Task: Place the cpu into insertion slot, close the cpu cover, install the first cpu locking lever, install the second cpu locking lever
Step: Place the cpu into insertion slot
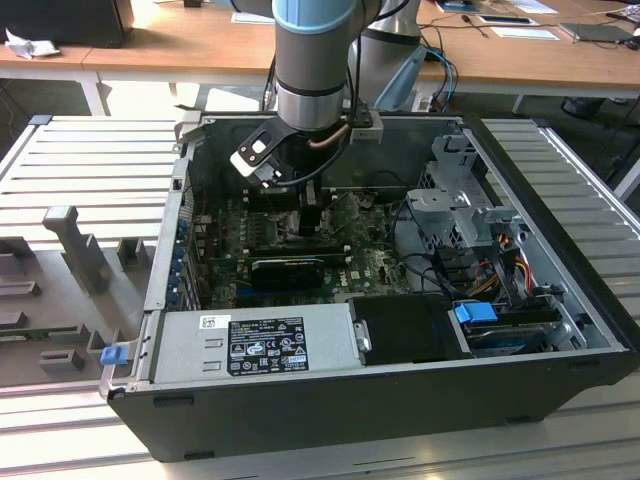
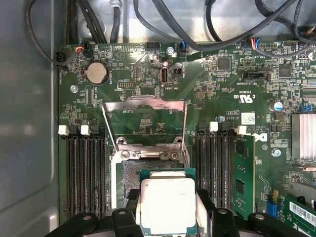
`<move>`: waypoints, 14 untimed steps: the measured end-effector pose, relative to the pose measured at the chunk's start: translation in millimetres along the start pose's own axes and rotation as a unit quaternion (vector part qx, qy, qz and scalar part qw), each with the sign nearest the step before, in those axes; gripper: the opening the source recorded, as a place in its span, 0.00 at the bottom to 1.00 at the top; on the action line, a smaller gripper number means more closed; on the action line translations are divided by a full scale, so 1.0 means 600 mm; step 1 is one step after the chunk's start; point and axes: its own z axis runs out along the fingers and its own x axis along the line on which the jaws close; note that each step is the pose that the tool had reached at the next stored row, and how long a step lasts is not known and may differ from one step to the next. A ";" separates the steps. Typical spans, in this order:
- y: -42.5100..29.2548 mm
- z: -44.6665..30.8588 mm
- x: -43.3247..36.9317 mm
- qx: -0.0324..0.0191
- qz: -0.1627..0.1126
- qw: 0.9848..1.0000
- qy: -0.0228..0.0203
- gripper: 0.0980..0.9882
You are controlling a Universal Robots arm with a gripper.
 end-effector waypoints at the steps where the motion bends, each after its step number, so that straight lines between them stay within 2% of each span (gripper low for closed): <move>1: -0.001 0.001 0.001 0.000 0.000 1.000 0.000 0.49; 7: -0.002 0.012 0.015 0.000 0.000 1.000 0.000 0.49; 14: -0.004 0.028 0.019 0.000 0.008 1.000 0.000 0.49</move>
